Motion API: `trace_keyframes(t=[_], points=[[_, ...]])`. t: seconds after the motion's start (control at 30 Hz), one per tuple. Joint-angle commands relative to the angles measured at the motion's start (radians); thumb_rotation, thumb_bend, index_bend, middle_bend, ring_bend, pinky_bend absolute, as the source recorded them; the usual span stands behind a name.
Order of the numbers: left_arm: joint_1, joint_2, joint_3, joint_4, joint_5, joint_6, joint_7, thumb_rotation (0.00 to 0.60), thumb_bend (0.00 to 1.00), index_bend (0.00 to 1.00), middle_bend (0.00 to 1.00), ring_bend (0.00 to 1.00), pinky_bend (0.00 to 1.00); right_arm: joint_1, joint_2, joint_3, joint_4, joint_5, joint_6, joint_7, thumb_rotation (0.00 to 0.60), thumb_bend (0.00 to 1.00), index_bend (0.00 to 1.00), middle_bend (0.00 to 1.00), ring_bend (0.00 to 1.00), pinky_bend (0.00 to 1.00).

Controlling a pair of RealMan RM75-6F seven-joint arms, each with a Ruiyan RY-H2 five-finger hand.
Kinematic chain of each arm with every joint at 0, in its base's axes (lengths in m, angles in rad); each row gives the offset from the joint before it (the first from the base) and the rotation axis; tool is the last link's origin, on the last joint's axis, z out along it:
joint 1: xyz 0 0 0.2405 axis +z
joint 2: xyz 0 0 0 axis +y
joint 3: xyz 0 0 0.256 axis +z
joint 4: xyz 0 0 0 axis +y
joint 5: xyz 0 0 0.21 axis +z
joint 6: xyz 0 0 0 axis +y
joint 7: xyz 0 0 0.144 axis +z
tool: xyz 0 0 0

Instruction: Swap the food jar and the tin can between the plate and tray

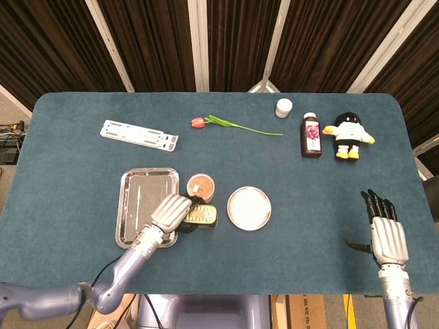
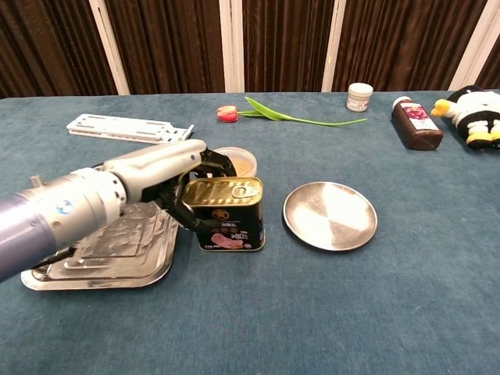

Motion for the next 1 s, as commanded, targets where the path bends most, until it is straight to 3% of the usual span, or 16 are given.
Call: trace_keyframes(t=[0.03, 0.23, 0.47, 0.6, 0.73, 1.0], points=[[-0.010, -0.011, 0.009, 0.012, 0.013, -0.004, -0.002, 0.600, 0.58, 0.47, 0.50, 0.45, 0.53, -0.003, 0.004, 0.002, -0.003, -0.002, 0.000, 0.004, 0.600, 0.01, 0.00, 0.02, 0.09, 0.00], [-0.007, 0.039, 0.021, -0.072, -0.025, -0.013, 0.060, 0.600, 0.28, 0.32, 0.27, 0.23, 0.47, -0.008, 0.010, 0.004, -0.013, -0.009, -0.003, 0.014, 0.600, 0.01, 0.00, 0.02, 0.09, 0.00], [0.003, 0.116, 0.025, -0.213, -0.074, 0.016, 0.151, 0.600, 0.14, 0.30, 0.22, 0.19, 0.45, -0.010, 0.008, 0.009, -0.015, -0.001, -0.009, 0.002, 0.600, 0.01, 0.00, 0.02, 0.09, 0.00], [0.003, 0.149, 0.019, -0.282, -0.107, 0.044, 0.211, 0.600, 0.09, 0.29, 0.18, 0.11, 0.35, -0.010, 0.010, 0.012, -0.016, 0.009, -0.017, -0.003, 0.600, 0.01, 0.00, 0.02, 0.09, 0.00], [0.005, 0.173, -0.002, -0.343, -0.074, 0.074, 0.186, 0.600, 0.09, 0.28, 0.18, 0.10, 0.34, -0.012, 0.003, 0.020, -0.015, 0.023, -0.015, -0.019, 0.600, 0.01, 0.00, 0.02, 0.09, 0.00], [0.011, 0.110, -0.052, -0.256, 0.112, 0.218, 0.077, 0.600, 0.09, 0.29, 0.19, 0.09, 0.28, -0.009, -0.004, 0.023, -0.009, 0.030, -0.028, -0.025, 0.600, 0.01, 0.00, 0.02, 0.09, 0.00]])
